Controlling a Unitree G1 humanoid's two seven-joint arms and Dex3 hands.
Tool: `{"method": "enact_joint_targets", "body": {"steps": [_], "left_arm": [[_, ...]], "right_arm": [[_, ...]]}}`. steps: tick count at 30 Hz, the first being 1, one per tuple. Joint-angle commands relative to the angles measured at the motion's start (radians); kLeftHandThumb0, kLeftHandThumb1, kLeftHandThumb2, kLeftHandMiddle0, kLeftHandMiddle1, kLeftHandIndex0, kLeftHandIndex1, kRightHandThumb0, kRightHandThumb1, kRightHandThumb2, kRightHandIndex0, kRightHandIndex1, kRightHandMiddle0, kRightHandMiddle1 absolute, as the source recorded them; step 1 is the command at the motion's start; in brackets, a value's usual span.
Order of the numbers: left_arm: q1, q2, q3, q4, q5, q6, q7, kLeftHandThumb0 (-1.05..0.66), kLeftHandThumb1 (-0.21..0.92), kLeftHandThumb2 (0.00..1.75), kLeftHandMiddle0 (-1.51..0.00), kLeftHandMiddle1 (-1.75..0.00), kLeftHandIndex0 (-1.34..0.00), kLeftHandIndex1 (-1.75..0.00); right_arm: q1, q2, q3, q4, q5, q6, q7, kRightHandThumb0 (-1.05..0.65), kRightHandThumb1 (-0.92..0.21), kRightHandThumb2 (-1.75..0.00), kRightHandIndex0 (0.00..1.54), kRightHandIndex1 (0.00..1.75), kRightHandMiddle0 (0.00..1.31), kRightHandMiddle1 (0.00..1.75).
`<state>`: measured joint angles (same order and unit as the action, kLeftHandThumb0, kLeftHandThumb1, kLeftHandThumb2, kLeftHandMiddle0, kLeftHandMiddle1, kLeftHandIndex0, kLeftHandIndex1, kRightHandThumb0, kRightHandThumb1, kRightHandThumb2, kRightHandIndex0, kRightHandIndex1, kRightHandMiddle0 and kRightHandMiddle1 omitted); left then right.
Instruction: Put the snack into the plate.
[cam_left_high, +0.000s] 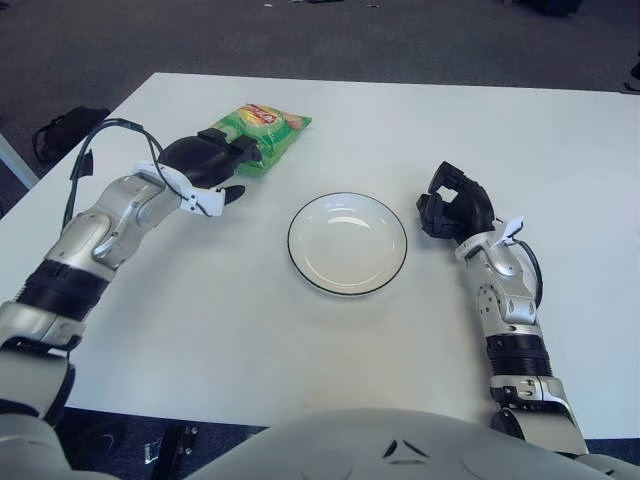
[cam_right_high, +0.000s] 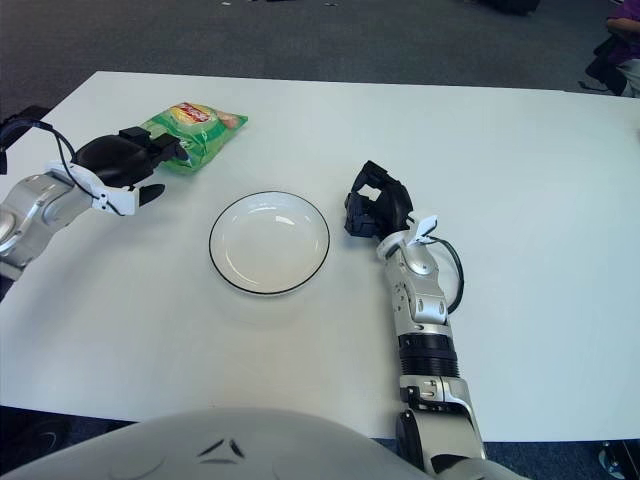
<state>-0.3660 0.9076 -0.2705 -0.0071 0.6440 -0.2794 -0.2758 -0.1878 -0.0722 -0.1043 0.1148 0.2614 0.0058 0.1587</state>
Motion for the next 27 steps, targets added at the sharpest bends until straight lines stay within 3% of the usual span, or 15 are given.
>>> {"method": "enact_joint_targets", "body": {"steps": [1, 7, 21, 25, 27], "left_arm": [[0.094, 0.083, 0.101, -0.194, -0.037, 0.034, -0.114, -1.0, 0.92, 1.27, -0.34, -1.11, 0.0, -1.16], [0.128, 0.078, 0.141, -0.261, -0.012, 0.074, -0.192, -0.99, 0.92, 1.25, -0.34, -1.14, 0.0, -1.11], [0.087, 0.057, 0.145, -0.325, 0.167, 0.265, -0.37, -0.92, 0.92, 1.13, -0.24, -1.09, 0.0, -0.91], [0.053, 0.024, 0.142, -0.318, 0.254, 0.311, -0.338, -0.86, 0.92, 1.04, -0.23, -1.09, 0.0, -0.89], [0.029, -0.018, 0.135, -0.293, 0.306, 0.329, -0.264, -0.84, 0.92, 1.01, -0.22, -1.09, 0.0, -0.89]], "right_arm": [[0.089, 0.043, -0.006, 0.056, 0.002, 0.019, -0.02, -0.54, -0.18, -1.48, 1.27, 1.75, 0.73, 1.75], [0.089, 0.044, -0.006, 0.058, 0.004, 0.017, -0.021, -0.54, -0.19, -1.48, 1.27, 1.75, 0.72, 1.75], [0.09, 0.042, -0.009, 0.056, 0.005, 0.028, -0.026, -0.53, -0.2, -1.46, 1.27, 1.75, 0.71, 1.75], [0.088, 0.038, -0.011, 0.062, 0.001, 0.028, -0.028, -0.53, -0.2, -1.46, 1.27, 1.75, 0.71, 1.75], [0.086, 0.036, -0.011, 0.066, -0.001, 0.026, -0.027, -0.53, -0.2, -1.46, 1.27, 1.75, 0.71, 1.75]]}}
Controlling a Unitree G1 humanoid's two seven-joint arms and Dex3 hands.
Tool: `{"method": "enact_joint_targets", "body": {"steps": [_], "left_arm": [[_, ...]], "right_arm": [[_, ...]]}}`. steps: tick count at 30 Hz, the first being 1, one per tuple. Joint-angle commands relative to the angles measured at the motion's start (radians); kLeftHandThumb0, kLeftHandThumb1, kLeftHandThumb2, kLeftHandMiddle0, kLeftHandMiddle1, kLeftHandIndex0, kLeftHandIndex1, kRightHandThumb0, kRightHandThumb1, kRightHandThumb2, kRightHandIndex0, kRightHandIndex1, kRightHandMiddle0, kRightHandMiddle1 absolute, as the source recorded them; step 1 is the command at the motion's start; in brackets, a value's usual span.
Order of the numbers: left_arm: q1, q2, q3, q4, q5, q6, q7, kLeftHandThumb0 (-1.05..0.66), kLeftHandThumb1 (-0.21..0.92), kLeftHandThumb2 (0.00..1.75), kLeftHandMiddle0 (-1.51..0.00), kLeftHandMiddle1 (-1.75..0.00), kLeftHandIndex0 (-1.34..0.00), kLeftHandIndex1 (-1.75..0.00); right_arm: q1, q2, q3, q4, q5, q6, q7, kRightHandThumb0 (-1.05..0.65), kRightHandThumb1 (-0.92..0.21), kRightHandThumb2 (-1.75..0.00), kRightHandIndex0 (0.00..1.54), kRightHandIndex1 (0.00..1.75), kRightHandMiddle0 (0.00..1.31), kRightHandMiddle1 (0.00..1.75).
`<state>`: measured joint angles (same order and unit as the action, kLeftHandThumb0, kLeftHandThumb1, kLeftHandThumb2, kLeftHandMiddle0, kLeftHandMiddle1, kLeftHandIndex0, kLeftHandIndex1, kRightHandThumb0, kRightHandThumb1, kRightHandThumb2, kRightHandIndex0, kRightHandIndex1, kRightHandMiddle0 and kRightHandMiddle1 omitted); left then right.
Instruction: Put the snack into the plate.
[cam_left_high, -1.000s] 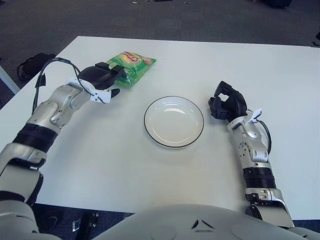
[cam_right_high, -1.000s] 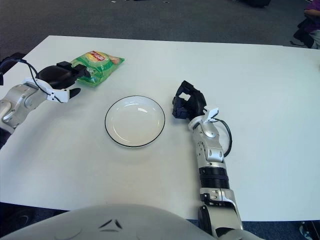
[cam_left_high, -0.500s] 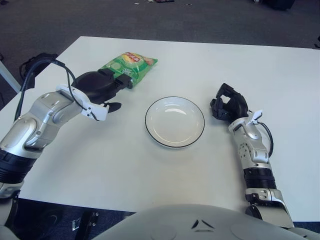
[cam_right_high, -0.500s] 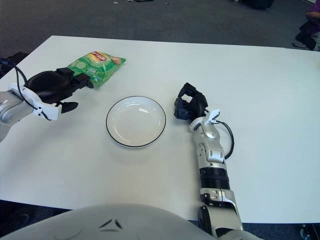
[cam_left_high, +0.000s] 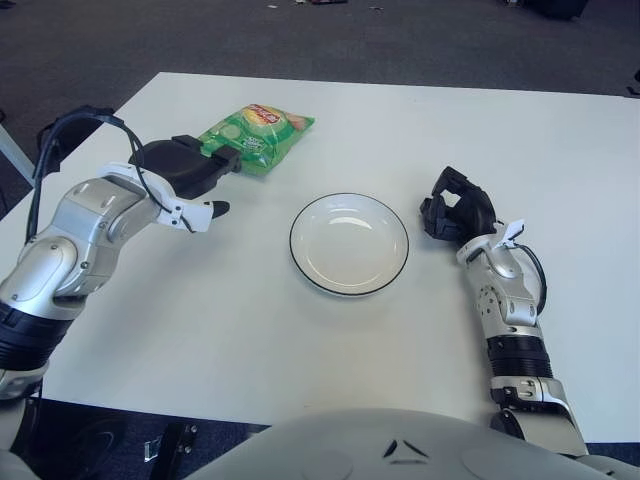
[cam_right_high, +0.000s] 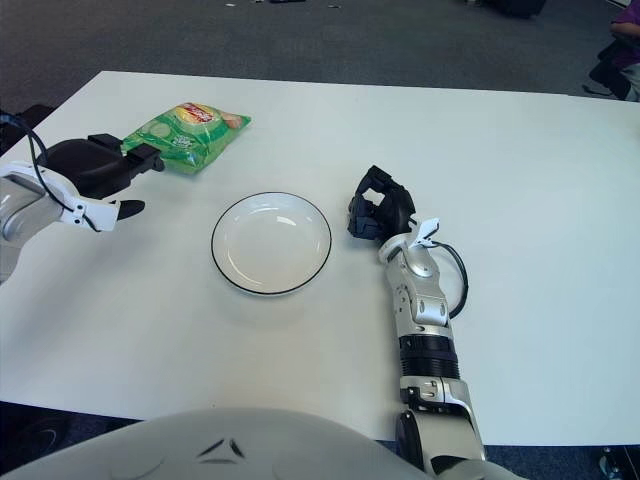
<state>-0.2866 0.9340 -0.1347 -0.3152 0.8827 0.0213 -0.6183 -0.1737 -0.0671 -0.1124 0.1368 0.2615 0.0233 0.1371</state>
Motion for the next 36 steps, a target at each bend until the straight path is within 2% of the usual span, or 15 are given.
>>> {"method": "enact_joint_targets", "body": {"steps": [1, 6, 9, 12, 16, 23, 31, 36], "left_arm": [[-0.061, -0.065, -0.006, 0.029, 0.089, 0.035, 0.113, -0.81, 0.92, 0.99, -0.21, -1.09, 0.0, -0.89], [-0.134, -0.184, -0.06, 0.144, 0.189, 0.067, 0.285, -0.76, 0.92, 0.93, -0.16, -1.06, 0.0, -0.89], [-0.223, -0.283, -0.101, 0.35, 0.209, 0.065, 0.483, -0.74, 0.92, 0.91, -0.11, -1.0, 0.0, -0.9], [-0.269, -0.328, -0.104, 0.474, 0.183, 0.044, 0.606, -0.73, 0.92, 0.9, -0.09, -0.97, 0.0, -0.93], [-0.299, -0.349, -0.091, 0.574, 0.133, -0.004, 0.72, -0.76, 0.92, 0.88, -0.07, -0.95, 0.0, -0.99], [-0.326, -0.346, -0.095, 0.689, 0.087, -0.087, 0.875, -0.83, 0.92, 0.82, -0.06, -0.96, 0.0, -1.06], [-0.355, -0.357, -0.11, 0.759, 0.061, -0.12, 0.944, -0.87, 0.92, 0.8, -0.06, -0.98, 0.0, -1.08], [-0.393, -0.373, -0.135, 0.811, 0.062, -0.109, 0.942, -0.89, 0.92, 0.83, -0.06, -0.99, 0.0, -1.08]], "right_arm": [[0.071, 0.03, -0.003, 0.046, -0.002, 0.008, -0.005, -0.53, -0.2, -1.46, 1.28, 1.75, 0.71, 1.75], [0.066, 0.028, -0.004, 0.058, -0.005, 0.005, -0.004, -0.53, -0.2, -1.46, 1.28, 1.75, 0.71, 1.75], [0.064, 0.028, -0.004, 0.063, -0.006, 0.007, -0.004, -0.53, -0.2, -1.47, 1.28, 1.75, 0.72, 1.75], [0.064, 0.029, -0.005, 0.067, -0.005, 0.007, -0.005, -0.53, -0.2, -1.47, 1.29, 1.75, 0.72, 1.75], [0.063, 0.03, -0.006, 0.069, -0.003, 0.008, -0.005, -0.53, -0.2, -1.46, 1.28, 1.75, 0.71, 1.75], [0.063, 0.033, -0.007, 0.079, -0.003, -0.001, -0.001, -0.52, -0.23, -1.43, 1.27, 1.75, 0.69, 1.75], [0.057, 0.029, -0.007, 0.089, -0.006, -0.005, 0.003, -0.52, -0.22, -1.44, 1.27, 1.75, 0.7, 1.75], [0.055, 0.028, -0.005, 0.097, -0.011, -0.013, 0.005, -0.53, -0.21, -1.45, 1.27, 1.75, 0.71, 1.75]]}}
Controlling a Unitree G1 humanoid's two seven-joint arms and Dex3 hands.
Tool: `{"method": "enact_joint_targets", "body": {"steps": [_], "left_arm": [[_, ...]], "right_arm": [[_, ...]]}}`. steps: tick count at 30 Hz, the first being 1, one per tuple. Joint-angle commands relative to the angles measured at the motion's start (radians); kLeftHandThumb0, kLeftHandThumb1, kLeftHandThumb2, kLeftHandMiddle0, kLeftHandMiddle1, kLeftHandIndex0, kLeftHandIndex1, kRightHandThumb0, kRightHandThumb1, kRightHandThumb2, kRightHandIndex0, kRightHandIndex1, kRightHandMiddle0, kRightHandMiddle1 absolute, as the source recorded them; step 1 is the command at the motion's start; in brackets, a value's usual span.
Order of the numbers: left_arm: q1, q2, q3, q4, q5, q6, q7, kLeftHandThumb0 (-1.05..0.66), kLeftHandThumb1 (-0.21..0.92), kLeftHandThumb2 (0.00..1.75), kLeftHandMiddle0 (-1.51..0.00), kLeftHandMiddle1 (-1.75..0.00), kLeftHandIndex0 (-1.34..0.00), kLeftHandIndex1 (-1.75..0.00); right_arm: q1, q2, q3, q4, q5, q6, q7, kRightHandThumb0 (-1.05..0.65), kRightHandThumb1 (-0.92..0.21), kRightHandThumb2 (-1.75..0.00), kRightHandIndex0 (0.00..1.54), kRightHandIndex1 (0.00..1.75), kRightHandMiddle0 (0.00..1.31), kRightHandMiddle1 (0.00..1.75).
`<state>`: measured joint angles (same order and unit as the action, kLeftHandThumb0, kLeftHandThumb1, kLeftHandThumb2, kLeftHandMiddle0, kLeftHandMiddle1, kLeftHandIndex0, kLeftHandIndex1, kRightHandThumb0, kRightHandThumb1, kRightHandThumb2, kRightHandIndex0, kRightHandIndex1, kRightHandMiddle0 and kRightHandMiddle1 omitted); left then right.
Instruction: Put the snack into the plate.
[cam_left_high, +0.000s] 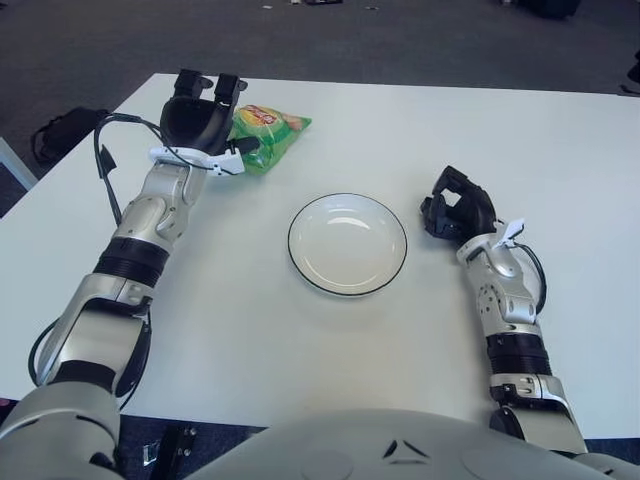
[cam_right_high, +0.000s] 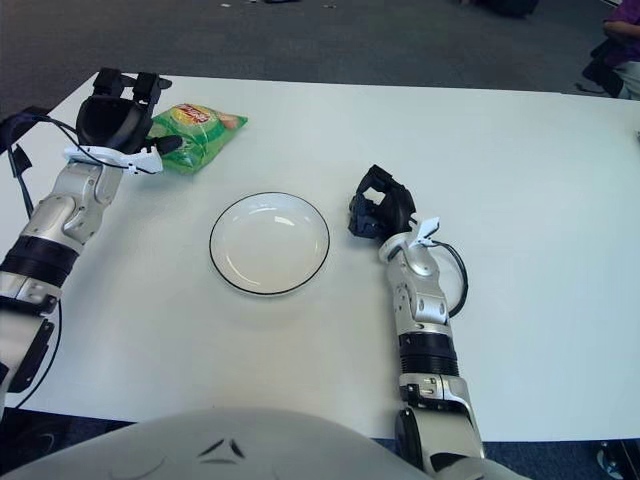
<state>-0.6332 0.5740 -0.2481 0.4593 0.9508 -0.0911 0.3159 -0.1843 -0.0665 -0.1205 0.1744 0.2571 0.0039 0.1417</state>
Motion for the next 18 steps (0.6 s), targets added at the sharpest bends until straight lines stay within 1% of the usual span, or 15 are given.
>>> {"method": "enact_joint_targets", "body": {"steps": [1, 5, 9, 11, 18], "left_arm": [[-0.057, -0.018, -0.025, 0.052, -0.007, 0.005, 0.008, -0.9, 0.92, 0.85, -0.06, -0.99, 0.0, -1.08], [-0.126, -0.046, -0.049, 0.189, -0.02, -0.013, 0.026, -0.92, 0.92, 0.89, -0.07, -1.01, 0.0, -1.1], [-0.172, -0.059, -0.07, 0.31, -0.038, -0.041, 0.051, -0.92, 0.92, 0.91, -0.08, -1.02, 0.0, -1.13], [-0.2, -0.067, -0.084, 0.393, -0.045, -0.053, 0.064, -0.91, 0.92, 0.93, -0.08, -1.03, 0.0, -1.14], [-0.276, -0.094, -0.125, 0.569, -0.067, -0.069, 0.089, -0.9, 0.92, 0.97, -0.05, -1.03, 0.0, -1.13]], "right_arm": [[0.065, 0.028, 0.004, 0.061, -0.008, 0.005, 0.0, -0.53, -0.2, -1.46, 1.28, 1.75, 0.71, 1.75], [0.066, 0.028, 0.006, 0.061, -0.011, 0.002, 0.0, -0.53, -0.2, -1.46, 1.28, 1.75, 0.71, 1.75], [0.065, 0.031, 0.005, 0.065, -0.011, 0.002, 0.0, -0.53, -0.2, -1.46, 1.28, 1.75, 0.71, 1.75], [0.066, 0.031, 0.004, 0.065, -0.01, 0.002, -0.001, -0.53, -0.2, -1.47, 1.28, 1.75, 0.72, 1.75], [0.065, 0.03, 0.005, 0.07, -0.014, -0.003, 0.0, -0.53, -0.19, -1.47, 1.28, 1.75, 0.72, 1.75]]}}
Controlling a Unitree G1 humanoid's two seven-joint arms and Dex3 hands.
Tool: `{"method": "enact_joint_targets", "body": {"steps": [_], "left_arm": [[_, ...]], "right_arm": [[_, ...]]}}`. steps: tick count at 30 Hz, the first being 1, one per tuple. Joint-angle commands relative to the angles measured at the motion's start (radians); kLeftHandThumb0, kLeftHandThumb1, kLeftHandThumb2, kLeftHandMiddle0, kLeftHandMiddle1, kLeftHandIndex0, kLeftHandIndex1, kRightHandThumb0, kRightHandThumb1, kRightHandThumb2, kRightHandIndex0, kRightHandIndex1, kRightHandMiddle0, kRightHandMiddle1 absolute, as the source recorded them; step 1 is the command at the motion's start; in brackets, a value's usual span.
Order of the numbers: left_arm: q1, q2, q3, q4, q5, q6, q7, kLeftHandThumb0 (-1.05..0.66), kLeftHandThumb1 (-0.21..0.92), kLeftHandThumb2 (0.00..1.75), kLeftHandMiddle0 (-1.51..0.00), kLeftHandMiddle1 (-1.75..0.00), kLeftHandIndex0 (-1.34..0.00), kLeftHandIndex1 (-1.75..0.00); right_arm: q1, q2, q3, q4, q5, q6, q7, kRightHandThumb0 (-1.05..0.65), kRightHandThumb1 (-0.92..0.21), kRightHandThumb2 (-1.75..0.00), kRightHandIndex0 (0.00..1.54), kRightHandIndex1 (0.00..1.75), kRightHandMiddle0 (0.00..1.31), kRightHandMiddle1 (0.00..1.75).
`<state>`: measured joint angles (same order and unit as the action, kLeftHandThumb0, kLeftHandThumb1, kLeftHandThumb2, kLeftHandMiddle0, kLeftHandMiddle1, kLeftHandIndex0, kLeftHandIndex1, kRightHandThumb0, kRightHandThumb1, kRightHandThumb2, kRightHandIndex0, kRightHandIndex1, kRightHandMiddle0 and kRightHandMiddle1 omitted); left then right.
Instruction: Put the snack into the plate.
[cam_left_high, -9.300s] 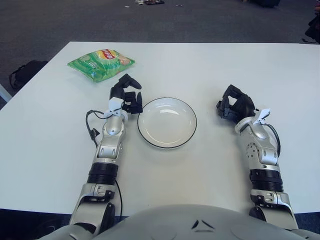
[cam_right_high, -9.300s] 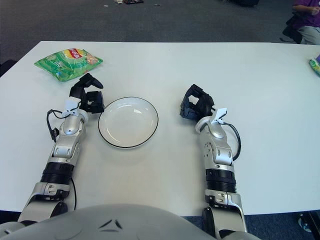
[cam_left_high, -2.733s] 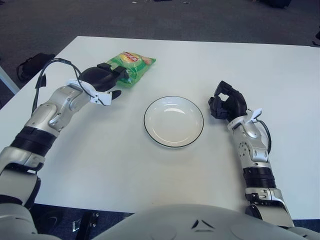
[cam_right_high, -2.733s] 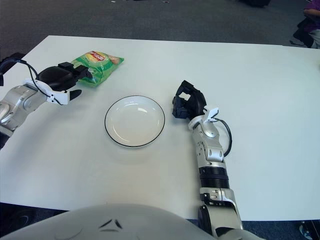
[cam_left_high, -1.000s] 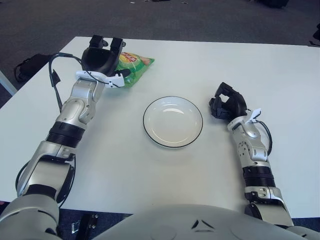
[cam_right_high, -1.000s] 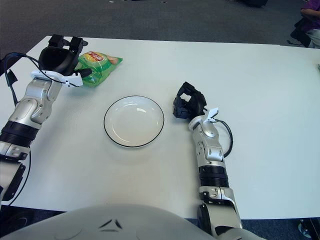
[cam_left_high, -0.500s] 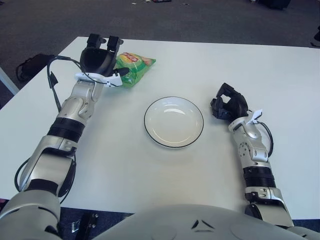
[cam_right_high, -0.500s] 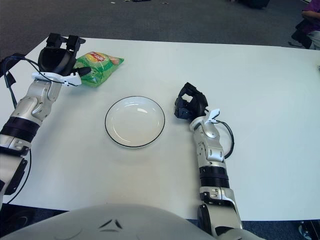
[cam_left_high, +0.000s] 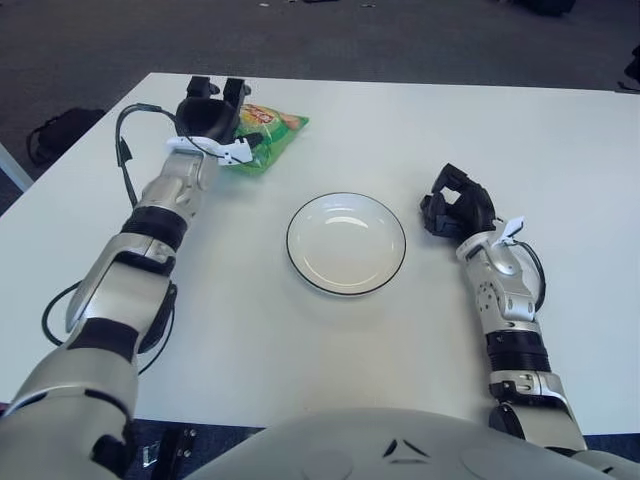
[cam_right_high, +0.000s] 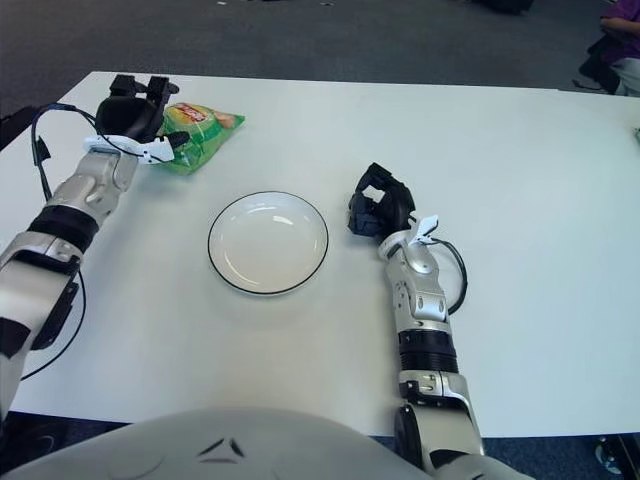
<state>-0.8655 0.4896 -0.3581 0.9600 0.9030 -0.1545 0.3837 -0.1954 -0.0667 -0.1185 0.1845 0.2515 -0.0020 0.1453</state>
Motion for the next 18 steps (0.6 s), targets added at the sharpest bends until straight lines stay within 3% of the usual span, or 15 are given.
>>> {"method": "enact_joint_targets", "body": {"steps": [1, 9, 18], "left_arm": [[-0.056, -0.019, -0.019, 0.097, -0.023, -0.004, 0.022, -0.9, 0.92, 0.98, -0.04, -1.02, 0.0, -1.13], [-0.135, -0.082, -0.059, 0.279, -0.052, 0.006, 0.03, -0.88, 0.92, 1.03, 0.0, -0.89, 0.0, -1.06], [-0.144, -0.109, -0.095, 0.344, -0.08, 0.011, -0.036, -0.89, 0.92, 1.11, 0.0, -0.67, 0.0, -0.9]], "right_arm": [[0.076, 0.03, 0.004, 0.061, -0.01, 0.003, -0.003, -0.53, -0.19, -1.47, 1.28, 1.75, 0.72, 1.75], [0.08, 0.033, 0.006, 0.053, -0.01, 0.012, -0.007, -0.54, -0.19, -1.48, 1.27, 1.75, 0.72, 1.75], [0.094, 0.037, 0.012, 0.033, -0.012, 0.021, -0.017, -0.54, -0.19, -1.48, 1.26, 1.75, 0.72, 1.75]]}}
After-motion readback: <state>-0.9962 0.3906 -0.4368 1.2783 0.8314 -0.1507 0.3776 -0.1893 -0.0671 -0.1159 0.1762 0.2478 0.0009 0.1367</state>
